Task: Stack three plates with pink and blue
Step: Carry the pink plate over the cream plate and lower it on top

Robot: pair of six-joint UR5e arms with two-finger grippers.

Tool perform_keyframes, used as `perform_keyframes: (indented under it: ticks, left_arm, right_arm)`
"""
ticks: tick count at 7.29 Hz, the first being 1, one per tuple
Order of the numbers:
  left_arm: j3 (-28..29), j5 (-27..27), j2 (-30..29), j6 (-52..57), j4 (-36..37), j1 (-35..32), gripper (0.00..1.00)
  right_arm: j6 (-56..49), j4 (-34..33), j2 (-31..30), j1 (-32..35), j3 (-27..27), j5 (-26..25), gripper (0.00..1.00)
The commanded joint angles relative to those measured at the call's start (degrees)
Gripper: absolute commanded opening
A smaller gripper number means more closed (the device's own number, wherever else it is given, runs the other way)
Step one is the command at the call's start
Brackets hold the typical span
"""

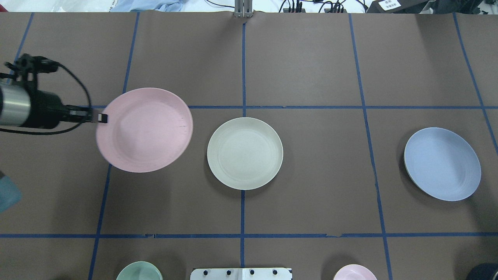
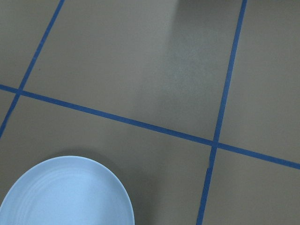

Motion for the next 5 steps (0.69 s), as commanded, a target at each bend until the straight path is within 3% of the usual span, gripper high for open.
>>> perform_keyframes:
  ticks: [1,3,5]
  left_arm:
    - [5.29,9.61,-16.37,-10.28,11.62,11.70,0.00]
    - [14.00,13.15,-22.66,-13.91,11.49,15.77,0.00]
    - [15.71,14.84,-23.30,-13.92,11.49,17.28,0.00]
  right_arm:
    - [0.03,0.00,-0.31,0.00,0.05,0.00,1.00]
    - [0.12,0.00,-0.31,0.00,0.05,0.00,1.00]
    - [0.04,0.00,-0.31,0.00,-0.04,0.00,1.00]
